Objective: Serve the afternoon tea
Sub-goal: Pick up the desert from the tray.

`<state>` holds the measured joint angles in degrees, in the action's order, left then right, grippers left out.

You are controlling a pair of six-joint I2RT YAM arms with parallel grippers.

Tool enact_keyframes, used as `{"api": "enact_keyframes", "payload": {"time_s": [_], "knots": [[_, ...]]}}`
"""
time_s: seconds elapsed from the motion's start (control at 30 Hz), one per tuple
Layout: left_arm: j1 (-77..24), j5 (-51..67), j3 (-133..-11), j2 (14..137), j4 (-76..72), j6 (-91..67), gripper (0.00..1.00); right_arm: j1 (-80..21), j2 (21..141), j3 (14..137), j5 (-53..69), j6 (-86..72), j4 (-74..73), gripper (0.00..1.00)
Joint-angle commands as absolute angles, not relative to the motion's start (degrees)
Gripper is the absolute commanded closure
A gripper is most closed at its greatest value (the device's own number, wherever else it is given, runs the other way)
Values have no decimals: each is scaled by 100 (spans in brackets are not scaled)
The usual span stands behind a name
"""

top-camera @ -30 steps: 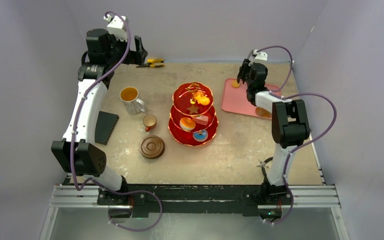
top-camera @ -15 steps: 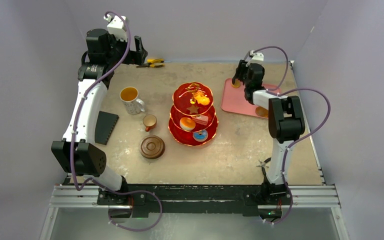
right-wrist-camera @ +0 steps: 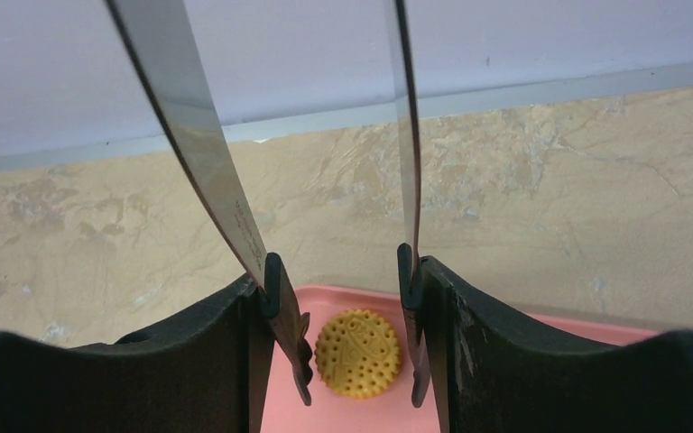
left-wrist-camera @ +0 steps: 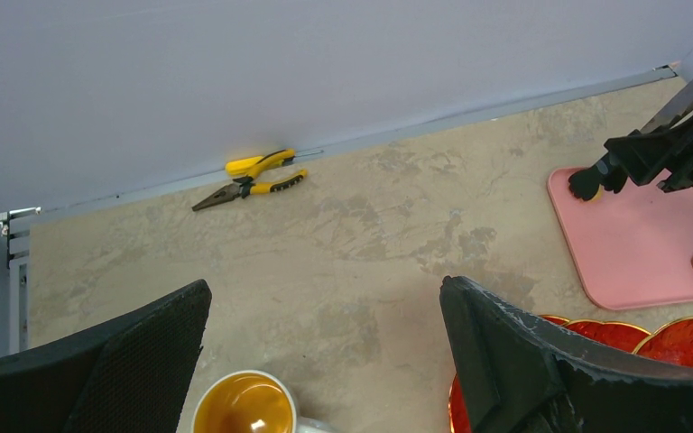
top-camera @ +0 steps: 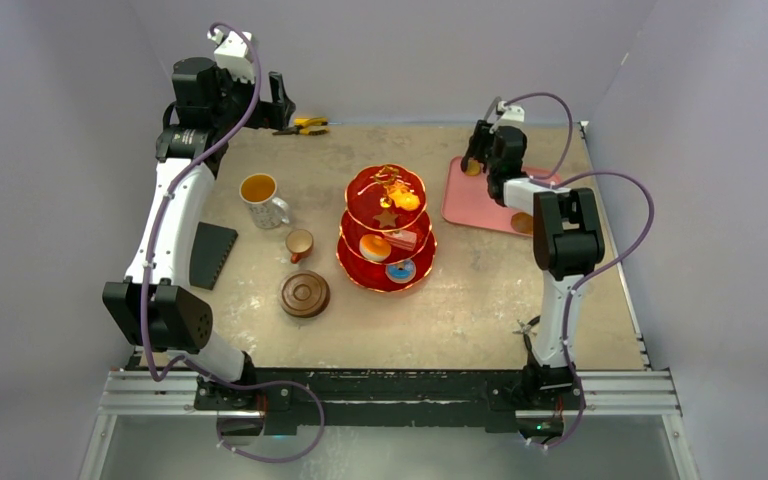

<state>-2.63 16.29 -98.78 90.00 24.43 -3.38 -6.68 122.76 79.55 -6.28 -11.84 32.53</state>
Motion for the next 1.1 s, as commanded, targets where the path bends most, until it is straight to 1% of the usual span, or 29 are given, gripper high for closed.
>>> {"api": "enact_keyframes", "payload": {"time_s": [0.0, 0.13, 0.2, 0.3, 0.4, 0.53, 0.67, 0.93, 1.07], "knots": [[-203, 1657, -10069, 8981, 2227, -235, 1, -662, 12133, 8134, -520, -1155, 3505, 41], [-206, 1652, -10075, 8990, 2232, -231, 1, -660, 12124, 8124, -503, -1142, 3385, 43], [-202, 1652, -10070, 8978, 2237, -224, 1, -652, 12149, 8197, -465, -1143, 3281, 46], [-204, 1623, -10072, 8961, 2249, -206, 1, -659, 12294, 8450, -410, -1143, 2984, 51], [-203, 1600, -10079, 8940, 2250, -190, 1, -664, 12444, 8692, -419, -1120, 2782, 52], [-202, 1599, -10088, 8915, 2259, -174, 1, -666, 12322, 8662, -413, -1077, 2779, 62], [-207, 1597, -10088, 8895, 2237, -165, 1, -697, 11666, 8195, -396, -1113, 3030, 64], [-207, 1651, -10024, 8861, 2216, -218, 1, -1126, 9521, 6733, -400, -1304, 3194, 65], [-202, 1678, -9946, 8817, 2155, -233, 1, -1370, 8564, 5974, -104, -1632, 3099, 64]]}}
